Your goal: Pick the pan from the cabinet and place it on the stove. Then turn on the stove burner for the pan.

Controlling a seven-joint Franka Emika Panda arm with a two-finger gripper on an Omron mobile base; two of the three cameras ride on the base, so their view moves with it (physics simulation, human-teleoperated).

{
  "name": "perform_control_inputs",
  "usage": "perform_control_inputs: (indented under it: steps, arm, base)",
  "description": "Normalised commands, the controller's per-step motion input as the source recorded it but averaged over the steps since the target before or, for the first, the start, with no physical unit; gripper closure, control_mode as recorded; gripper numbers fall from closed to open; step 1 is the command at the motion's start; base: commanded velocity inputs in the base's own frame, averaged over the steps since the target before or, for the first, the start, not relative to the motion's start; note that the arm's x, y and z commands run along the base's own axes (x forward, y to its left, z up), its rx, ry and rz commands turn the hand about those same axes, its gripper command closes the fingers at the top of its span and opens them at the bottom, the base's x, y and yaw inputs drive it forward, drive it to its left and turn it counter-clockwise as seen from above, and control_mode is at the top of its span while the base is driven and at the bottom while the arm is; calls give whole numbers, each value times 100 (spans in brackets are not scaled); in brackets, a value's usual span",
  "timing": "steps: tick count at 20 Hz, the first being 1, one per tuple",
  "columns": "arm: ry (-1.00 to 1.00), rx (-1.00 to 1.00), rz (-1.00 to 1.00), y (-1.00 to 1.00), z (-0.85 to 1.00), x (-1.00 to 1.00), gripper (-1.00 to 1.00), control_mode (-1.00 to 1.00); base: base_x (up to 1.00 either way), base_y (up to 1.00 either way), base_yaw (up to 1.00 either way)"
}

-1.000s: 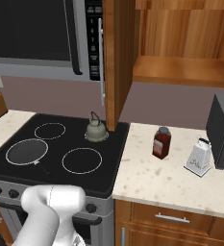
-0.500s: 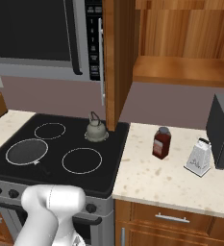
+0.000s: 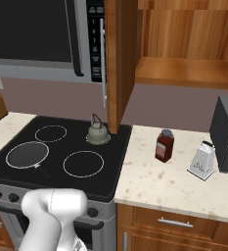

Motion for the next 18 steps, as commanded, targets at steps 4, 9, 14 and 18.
perform_control_inputs:
  steps: [4, 9, 14, 18]
  arm:
    - [-1, 0, 13, -13, -17, 10, -100, -100]
    - [-1, 2, 21, 0, -4, 32, -100, -100]
    - [0, 2, 20, 0, -2, 25, -100, -100]
    - [0, 0, 11, 4, -13, 0, -100, -100]
  base:
    - [0, 0, 0]
    - [0, 0, 0]
    - [0, 0, 0]
    - [0, 0, 0]
